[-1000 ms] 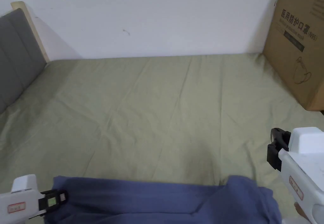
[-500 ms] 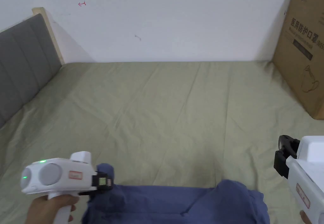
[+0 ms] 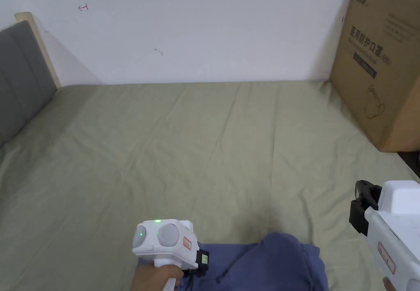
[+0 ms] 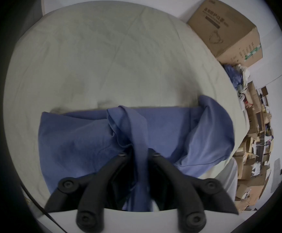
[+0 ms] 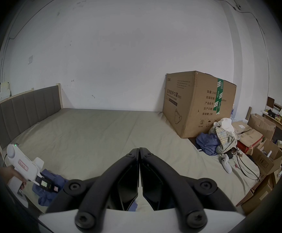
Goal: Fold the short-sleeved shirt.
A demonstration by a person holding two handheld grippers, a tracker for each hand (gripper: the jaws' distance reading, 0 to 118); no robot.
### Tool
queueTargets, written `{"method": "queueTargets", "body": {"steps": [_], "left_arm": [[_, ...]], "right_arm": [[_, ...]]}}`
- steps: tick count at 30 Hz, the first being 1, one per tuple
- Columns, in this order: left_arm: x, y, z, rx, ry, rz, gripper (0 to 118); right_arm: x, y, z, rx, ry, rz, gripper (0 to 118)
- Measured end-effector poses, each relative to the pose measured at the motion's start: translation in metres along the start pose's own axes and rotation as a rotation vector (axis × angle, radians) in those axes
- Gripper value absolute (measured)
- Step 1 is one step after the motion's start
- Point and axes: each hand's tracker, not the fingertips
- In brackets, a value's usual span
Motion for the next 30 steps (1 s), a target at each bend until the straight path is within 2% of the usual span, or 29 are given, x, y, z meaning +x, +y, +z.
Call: {"method": "queueTargets", "body": {"steps": [1, 2, 4, 10, 15, 18, 19, 20, 21, 22, 23, 30], "left_arm": [[0.002, -0.001, 0.001, 0.004, -0.007, 0.0, 52], [0.004, -0.004, 0.004, 0.006, -0.018, -0.003, 69], [0.006, -0.007, 0.015, 0.044, -0.08, -0.019, 88], [-0.007, -0.016, 0.075, 0.251, -0.062, -0.045, 88], [-0.039, -0.03, 0.111, 0.407, 0.017, -0.049, 87], [-0.059, -0.04, 0.115, 0.488, 0.073, -0.027, 83], [-0.066, -0.042, 0.111, 0.515, 0.067, -0.019, 72], [-0.07, -0.046, 0.108, 0.522, 0.065, -0.024, 55], [-0.074, -0.049, 0.103, 0.525, 0.062, -0.026, 35], [-0.076, -0.051, 0.096, 0.525, 0.064, -0.029, 9], [-0.076, -0.054, 0.09, 0.525, 0.073, -0.031, 3], [-0.055, -0.072, 0.045, 0.446, 0.059, -0.06, 0]], "right_arm": [[0.002, 0.0, 0.001, -0.001, -0.002, 0.0, 0], [0.003, 0.0, 0.001, -0.002, -0.006, 0.0, 0], [0.005, 0.001, 0.001, -0.003, -0.01, -0.001, 0], [0.005, 0.003, 0.003, 0.005, -0.01, -0.008, 0], [0.0, 0.005, 0.001, 0.011, 0.001, -0.005, 0], [-0.003, 0.006, 0.001, 0.013, 0.01, -0.006, 0], [-0.004, 0.006, 0.001, 0.012, 0.013, -0.006, 0], [-0.005, 0.006, 0.001, 0.013, 0.015, -0.006, 0], [-0.005, 0.006, 0.0, 0.013, 0.017, -0.006, 0], [-0.006, 0.006, 0.0, 0.012, 0.019, -0.007, 0], [-0.006, 0.005, 0.0, 0.011, 0.021, -0.007, 0], [-0.005, 0.003, 0.0, 0.0, 0.019, -0.003, 0]]}}
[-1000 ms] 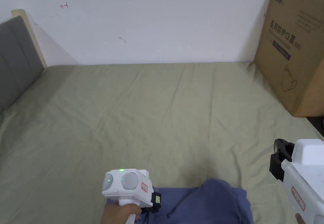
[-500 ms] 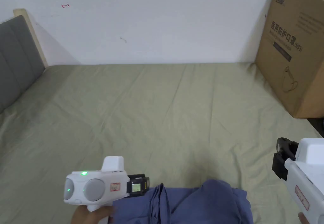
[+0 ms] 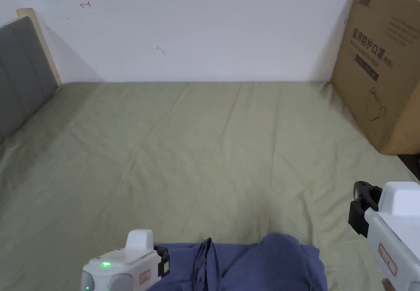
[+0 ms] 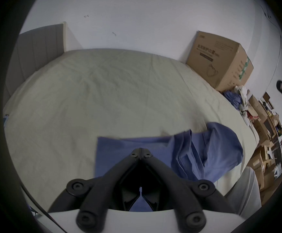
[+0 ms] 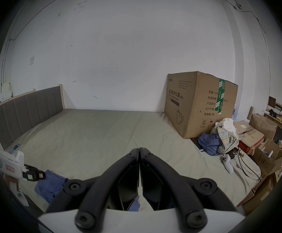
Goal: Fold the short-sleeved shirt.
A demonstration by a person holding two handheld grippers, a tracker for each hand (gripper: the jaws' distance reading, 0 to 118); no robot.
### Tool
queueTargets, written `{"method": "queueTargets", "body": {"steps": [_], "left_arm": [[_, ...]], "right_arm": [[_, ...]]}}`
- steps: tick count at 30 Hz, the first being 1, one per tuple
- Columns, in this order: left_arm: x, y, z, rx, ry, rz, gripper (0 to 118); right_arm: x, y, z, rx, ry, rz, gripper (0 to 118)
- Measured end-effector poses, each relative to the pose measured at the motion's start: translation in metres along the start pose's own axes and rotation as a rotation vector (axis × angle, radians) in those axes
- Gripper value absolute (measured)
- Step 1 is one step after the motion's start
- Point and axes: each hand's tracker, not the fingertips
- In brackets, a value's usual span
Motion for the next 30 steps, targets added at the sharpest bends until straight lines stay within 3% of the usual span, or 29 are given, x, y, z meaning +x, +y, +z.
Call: {"method": "queueTargets", "body": {"steps": [8, 17, 26, 30], "left_arm": [[0.057, -0.018, -0.05, -0.143, -0.073, -0.072, 0], [0.085, -0.018, -0.052, -0.135, -0.083, -0.142, 0], [0.012, 0.025, 0.005, -0.102, -0.243, 0.071, 0], [-0.048, 0.034, 0.016, -0.129, -0.309, 0.218, 9]], "right_arm": [[0.014, -0.004, 0.003, -0.012, -0.028, 0.0, 0], [0.027, -0.01, 0.006, -0.028, -0.059, -0.009, 0], [0.019, -0.006, 0.007, -0.022, -0.047, -0.005, 0], [0.013, -0.005, 0.005, -0.018, -0.037, -0.003, 0]]}}
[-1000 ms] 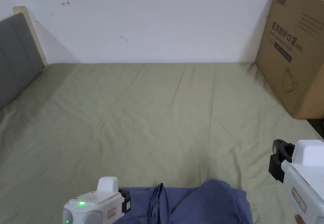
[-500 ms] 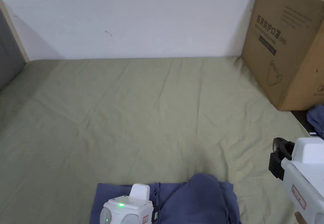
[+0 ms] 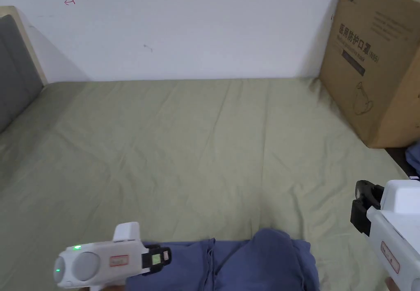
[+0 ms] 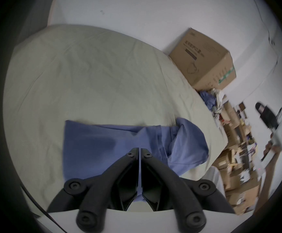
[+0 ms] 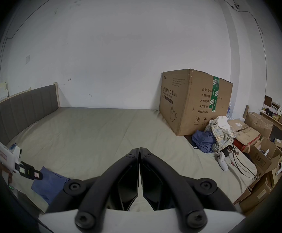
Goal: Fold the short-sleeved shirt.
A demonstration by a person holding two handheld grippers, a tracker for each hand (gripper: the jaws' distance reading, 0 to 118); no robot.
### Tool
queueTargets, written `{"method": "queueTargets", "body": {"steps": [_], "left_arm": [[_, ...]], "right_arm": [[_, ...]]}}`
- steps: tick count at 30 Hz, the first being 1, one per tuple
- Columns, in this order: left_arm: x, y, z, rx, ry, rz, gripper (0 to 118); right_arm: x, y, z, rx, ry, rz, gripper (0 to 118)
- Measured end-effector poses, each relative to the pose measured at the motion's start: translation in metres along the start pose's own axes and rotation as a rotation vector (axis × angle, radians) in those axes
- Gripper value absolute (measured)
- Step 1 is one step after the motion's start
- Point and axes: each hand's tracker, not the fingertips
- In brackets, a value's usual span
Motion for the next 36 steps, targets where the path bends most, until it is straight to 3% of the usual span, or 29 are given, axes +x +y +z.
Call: {"method": "queueTargets", "body": {"steps": [2, 4, 5, 6, 10, 12, 16, 18, 24, 28, 36], "left_arm": [[-0.023, 0.005, 0.008, -0.012, 0.004, 0.051, 35], [-0.044, 0.006, 0.01, -0.029, 0.024, 0.088, 77], [-0.053, 0.005, 0.01, -0.033, 0.032, 0.102, 90], [-0.061, 0.005, 0.009, -0.039, 0.041, 0.117, 99], [-0.085, -0.001, 0.0, -0.033, 0.056, 0.185, 101], [-0.094, -0.003, -0.008, -0.041, 0.048, 0.213, 99], [-0.101, -0.007, -0.024, -0.059, 0.008, 0.229, 75], [-0.097, -0.008, -0.03, -0.051, 0.01, 0.198, 72], [-0.091, -0.009, -0.031, -0.056, 0.026, 0.138, 14], [-0.07, -0.009, -0.015, -0.023, 0.072, 0.046, 8], [-0.067, 0.005, 0.042, 0.011, 0.166, 0.003, 6]], "right_arm": [[-0.004, 0.0, -0.001, -0.001, 0.005, 0.002, 0], [-0.007, 0.0, -0.002, -0.007, 0.012, 0.004, 0], [-0.009, 0.0, -0.003, -0.009, 0.014, 0.008, 0], [-0.01, 0.0, -0.003, -0.012, 0.016, 0.012, 0], [-0.013, -0.001, -0.005, -0.023, 0.019, 0.025, 0], [-0.013, -0.001, -0.006, -0.028, 0.016, 0.026, 0], [-0.013, -0.002, -0.006, -0.038, 0.007, 0.034, 0], [-0.012, -0.003, -0.006, -0.043, 0.001, 0.037, 0], [-0.011, -0.004, -0.007, -0.053, -0.004, 0.039, 0], [-0.013, -0.003, -0.009, -0.051, 0.003, 0.037, 0], [-0.019, 0.003, -0.009, -0.028, 0.036, 0.034, 0]]}}
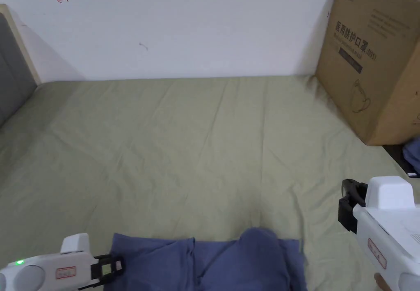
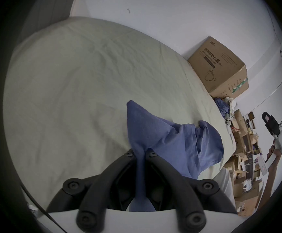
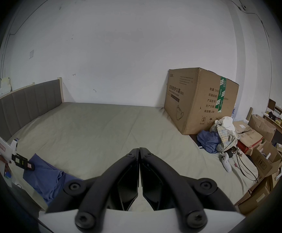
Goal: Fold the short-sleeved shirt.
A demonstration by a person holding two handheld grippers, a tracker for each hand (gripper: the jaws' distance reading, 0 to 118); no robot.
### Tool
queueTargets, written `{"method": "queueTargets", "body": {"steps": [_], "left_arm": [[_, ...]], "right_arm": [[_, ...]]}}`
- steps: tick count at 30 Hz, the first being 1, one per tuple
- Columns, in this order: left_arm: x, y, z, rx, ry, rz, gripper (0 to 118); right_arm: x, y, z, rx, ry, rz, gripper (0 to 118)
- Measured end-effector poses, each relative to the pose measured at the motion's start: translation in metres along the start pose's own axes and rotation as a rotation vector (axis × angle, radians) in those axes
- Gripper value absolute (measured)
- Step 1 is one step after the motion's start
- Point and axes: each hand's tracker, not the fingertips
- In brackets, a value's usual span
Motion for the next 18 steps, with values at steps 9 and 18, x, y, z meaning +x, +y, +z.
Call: {"method": "queueTargets", "body": {"steps": [9, 18], "left_arm": [[0.009, 0.027, 0.058, 0.015, 0.117, 0.018, 6], [0.143, 0.046, 0.022, -0.106, -0.055, -0.113, 6]], "right_arm": [[0.002, -0.002, 0.0, 0.015, 0.021, -0.013, 0], [0.014, -0.004, 0.006, 0.026, 0.021, -0.039, 0]]}}
